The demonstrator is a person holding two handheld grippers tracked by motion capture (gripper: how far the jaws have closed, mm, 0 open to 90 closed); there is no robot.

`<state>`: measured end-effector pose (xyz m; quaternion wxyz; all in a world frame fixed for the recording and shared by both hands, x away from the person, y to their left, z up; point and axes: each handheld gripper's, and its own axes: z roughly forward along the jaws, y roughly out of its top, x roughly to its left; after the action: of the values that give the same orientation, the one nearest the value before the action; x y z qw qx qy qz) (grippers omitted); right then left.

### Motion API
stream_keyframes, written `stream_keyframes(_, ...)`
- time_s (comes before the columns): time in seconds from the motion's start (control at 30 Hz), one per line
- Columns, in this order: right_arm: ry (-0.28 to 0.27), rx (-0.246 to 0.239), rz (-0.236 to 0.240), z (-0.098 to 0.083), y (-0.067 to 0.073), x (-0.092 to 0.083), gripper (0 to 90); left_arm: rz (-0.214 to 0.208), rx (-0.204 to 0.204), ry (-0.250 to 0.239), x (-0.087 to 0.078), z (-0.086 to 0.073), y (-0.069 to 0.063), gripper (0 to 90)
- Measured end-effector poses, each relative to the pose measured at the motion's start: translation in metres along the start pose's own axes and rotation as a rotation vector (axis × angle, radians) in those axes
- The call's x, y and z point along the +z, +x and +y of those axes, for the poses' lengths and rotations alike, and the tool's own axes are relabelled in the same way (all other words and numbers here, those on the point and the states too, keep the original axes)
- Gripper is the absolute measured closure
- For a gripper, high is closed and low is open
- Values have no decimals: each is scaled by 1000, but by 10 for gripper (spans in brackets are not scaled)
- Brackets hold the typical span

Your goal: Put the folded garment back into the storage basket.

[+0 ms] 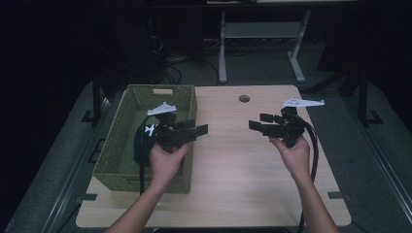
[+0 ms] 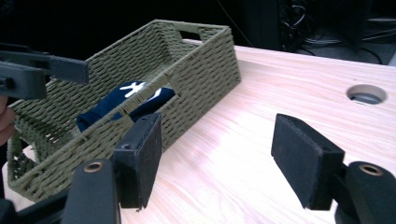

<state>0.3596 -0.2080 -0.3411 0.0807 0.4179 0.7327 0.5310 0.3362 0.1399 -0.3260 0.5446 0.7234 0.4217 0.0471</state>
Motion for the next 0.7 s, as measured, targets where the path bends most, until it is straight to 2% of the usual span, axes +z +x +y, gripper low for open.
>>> stream_keyframes(0.7, -8, 36, -97, -29, -36, -45, 323, -100, 30, 34, 56, -22, -46, 301)
